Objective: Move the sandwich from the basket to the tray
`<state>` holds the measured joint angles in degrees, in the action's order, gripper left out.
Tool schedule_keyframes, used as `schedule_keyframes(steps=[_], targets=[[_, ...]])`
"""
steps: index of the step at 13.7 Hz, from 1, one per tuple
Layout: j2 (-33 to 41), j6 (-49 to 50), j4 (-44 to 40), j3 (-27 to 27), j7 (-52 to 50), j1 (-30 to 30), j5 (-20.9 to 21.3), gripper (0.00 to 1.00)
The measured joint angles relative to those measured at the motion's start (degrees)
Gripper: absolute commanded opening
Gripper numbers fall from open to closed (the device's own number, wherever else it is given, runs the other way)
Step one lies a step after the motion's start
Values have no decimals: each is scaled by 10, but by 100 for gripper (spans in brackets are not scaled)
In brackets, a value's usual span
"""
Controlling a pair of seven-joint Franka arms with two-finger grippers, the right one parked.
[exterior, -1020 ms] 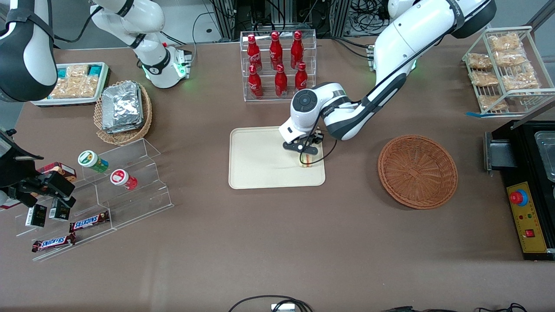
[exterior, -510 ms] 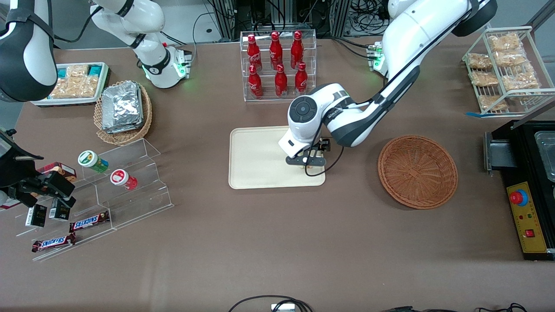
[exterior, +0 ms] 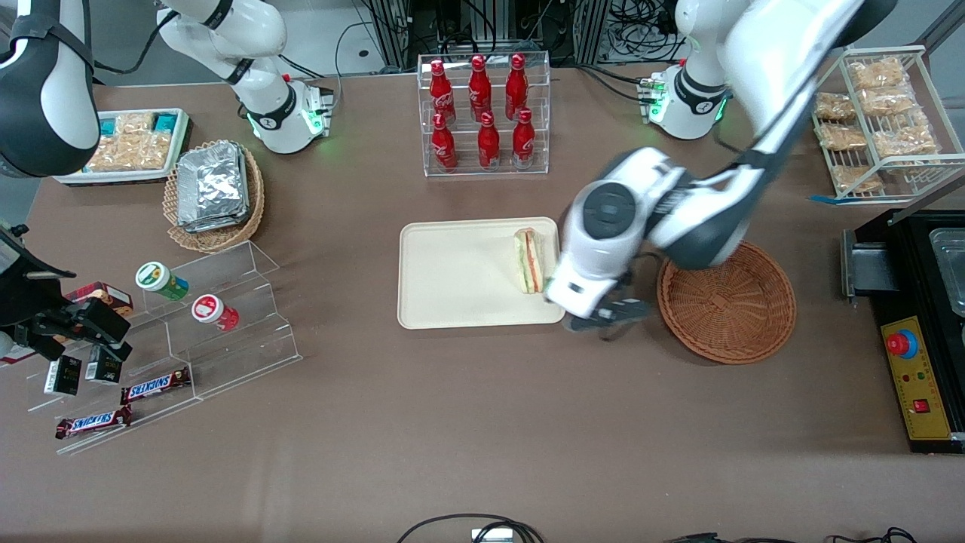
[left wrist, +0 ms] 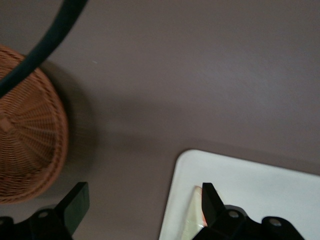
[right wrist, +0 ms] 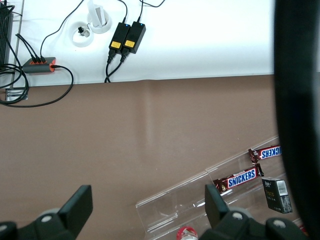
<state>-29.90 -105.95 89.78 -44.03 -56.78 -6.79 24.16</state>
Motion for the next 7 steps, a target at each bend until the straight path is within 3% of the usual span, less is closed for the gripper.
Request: schedule_keyframes(steps=[3, 7], targets=[[31, 19, -1, 0, 1, -58, -2, 99], [52, 51, -1, 0, 2, -88, -4, 100]])
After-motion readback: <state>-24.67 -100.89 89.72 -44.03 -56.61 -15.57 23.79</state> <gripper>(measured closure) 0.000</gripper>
